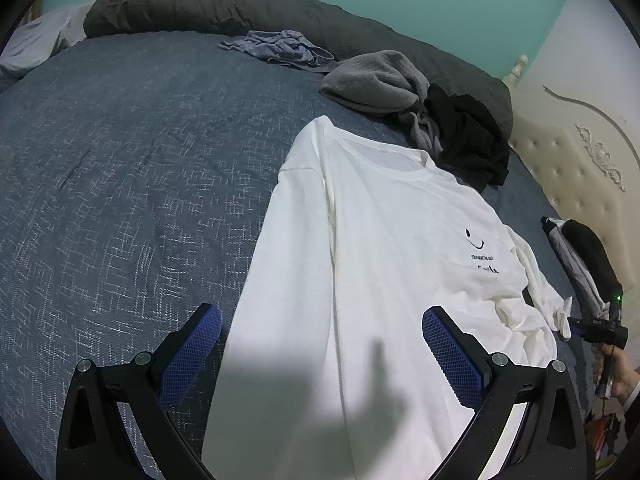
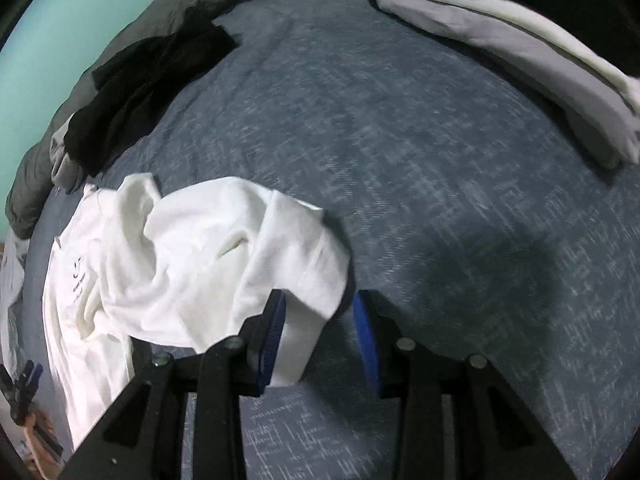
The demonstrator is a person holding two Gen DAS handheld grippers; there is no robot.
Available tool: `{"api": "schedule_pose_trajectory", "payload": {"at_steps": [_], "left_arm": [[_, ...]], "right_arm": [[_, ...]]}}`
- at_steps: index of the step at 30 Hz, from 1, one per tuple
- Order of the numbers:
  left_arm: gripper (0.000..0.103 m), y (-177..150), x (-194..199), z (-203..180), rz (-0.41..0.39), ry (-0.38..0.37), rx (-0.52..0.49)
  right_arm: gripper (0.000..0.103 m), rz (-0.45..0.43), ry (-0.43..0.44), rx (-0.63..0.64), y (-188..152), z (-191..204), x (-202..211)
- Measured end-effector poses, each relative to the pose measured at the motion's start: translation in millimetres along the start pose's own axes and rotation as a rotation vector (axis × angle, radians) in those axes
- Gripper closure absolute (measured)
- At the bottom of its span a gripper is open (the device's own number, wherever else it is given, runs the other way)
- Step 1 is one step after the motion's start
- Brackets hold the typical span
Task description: Fold clothes
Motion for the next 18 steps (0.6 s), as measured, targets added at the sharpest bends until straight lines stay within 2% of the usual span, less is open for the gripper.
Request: {"api": "schedule_pose_trajectory", "payload": {"at_steps": [2, 5, 11, 18], "left_arm": [[0.000, 0, 0, 0, 0.001, 0.000, -0.002], [0.000, 0, -1, 0, 0.003, 0.000, -0.002], [0.000, 0, 0, 0, 0.000, 0.000, -0.004], [0.000, 0, 0, -3, -0.001, 0.003, -0.014]], "right_arm": [[0.092, 0.000, -0.001, 0.017, 0, 5, -4], [0.099, -0.017, -0.006, 0.038, 0, 11, -3], [0.100, -0.102, -0.049, 0.045, 12, 0, 29], [0.101, -0.161, -0.163, 0.009, 27, -49, 84]]}}
Point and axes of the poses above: each gripper's, at about its wrist camera, not at the fingertips, and x roughly against the way its jaws point, z to its left, y to its top, the point moved 3 cm from there along -x, roughly the way its jaws point, and after that the axes turned 1 degree about -z, right-handed, at the moved point
